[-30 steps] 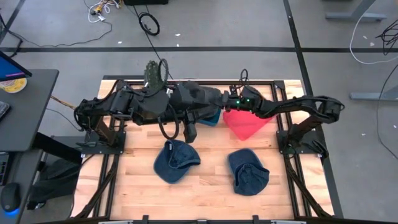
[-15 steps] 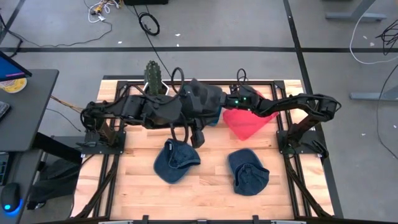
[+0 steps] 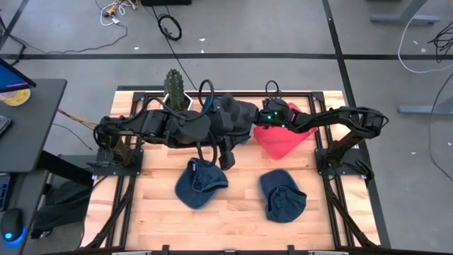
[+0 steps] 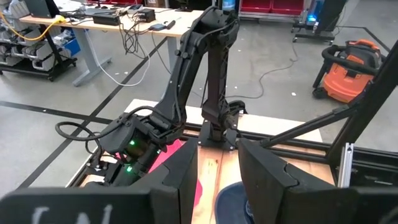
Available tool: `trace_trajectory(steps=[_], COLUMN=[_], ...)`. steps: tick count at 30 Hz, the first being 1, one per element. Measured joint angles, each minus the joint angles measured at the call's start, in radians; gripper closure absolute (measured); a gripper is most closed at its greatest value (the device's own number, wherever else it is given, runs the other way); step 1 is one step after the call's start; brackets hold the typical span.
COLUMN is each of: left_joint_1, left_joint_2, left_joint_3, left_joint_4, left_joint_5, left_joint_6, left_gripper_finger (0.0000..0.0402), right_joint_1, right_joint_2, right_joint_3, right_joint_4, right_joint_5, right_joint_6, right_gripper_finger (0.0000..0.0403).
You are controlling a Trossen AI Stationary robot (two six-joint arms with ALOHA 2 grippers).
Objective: Pick & Place hat
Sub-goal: Put the black cap into the blue bin
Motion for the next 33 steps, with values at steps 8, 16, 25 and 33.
trace_trajectory(steps=[8, 16, 25, 33], left_joint_1=[0.0, 0.0, 0.0, 0.0], left_joint_2=[0.0, 0.0, 0.0, 0.0], left_joint_3=[0.0, 0.0, 0.0, 0.0], left_joint_4=[0.0, 0.0, 0.0, 0.0], left_joint_5=[-0.001, 0.0, -0.001, -0.001], left_joint_6=[0.0, -0.001, -0.001, -0.002], left_gripper_finger=[0.0282, 0.0282, 0.0282, 0.0282], right_joint_1=[0.001, -0.003, -0.035, -0.065], right_joint_2=[0.0, 0.002, 0.002, -0.011], right_joint_3=[0.0, 0.023, 0.061, 0.068], right_joint_4=[-0.051, -0.061, -0.091, -0.136], right_joint_5=[0.012, -0.062, -0.204, -0.295], right_joint_6=[0.005, -0.024, -0.058, 0.001], right_gripper_finger=[0.0388, 0.0284, 0.0122, 0.0079])
